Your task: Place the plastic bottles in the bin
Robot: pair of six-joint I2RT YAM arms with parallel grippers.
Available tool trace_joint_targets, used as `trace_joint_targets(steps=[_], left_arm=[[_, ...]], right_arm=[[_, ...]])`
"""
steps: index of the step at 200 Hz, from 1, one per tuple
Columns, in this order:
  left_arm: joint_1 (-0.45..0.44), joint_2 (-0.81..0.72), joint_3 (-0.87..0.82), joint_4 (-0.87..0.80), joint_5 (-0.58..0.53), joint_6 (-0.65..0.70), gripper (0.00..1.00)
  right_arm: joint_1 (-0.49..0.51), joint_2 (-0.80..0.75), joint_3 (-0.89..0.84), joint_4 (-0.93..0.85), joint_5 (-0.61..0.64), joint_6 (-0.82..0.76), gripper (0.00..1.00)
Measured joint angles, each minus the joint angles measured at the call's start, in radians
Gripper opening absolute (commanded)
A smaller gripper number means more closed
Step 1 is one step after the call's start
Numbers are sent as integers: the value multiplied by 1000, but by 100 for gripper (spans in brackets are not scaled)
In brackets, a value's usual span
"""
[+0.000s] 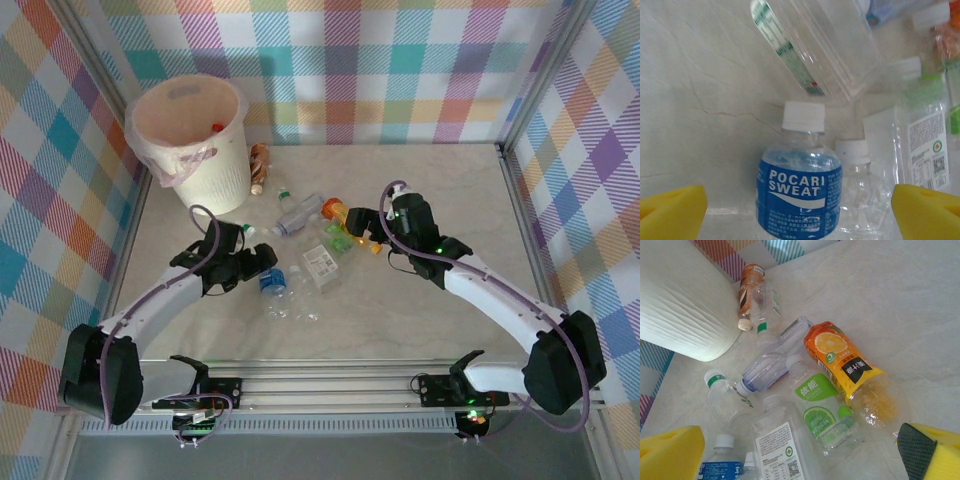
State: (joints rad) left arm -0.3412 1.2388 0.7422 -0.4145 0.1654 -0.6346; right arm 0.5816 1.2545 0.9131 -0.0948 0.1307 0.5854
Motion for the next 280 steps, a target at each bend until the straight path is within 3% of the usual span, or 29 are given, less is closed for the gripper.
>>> trace_joint_targets(steps=[50, 90, 146, 220, 280], left_arm=[[-20, 97, -2, 2, 51, 31, 91], [-24, 138, -1, -32, -8, 43, 84], [-24, 145, -1, -39, -53, 29, 83], [-24, 219, -1, -54, -55, 45, 76], [-24, 226, -4, -56, -75, 51, 60]], right_arm=[[-1, 23, 21, 7, -77, -12, 100], [-3, 34, 35, 60, -249, -64, 100], [42, 38, 69, 69, -386, -179, 100], [129, 29, 58, 86, -370, -304, 100], [139, -6, -15, 101, -338, -389, 100]])
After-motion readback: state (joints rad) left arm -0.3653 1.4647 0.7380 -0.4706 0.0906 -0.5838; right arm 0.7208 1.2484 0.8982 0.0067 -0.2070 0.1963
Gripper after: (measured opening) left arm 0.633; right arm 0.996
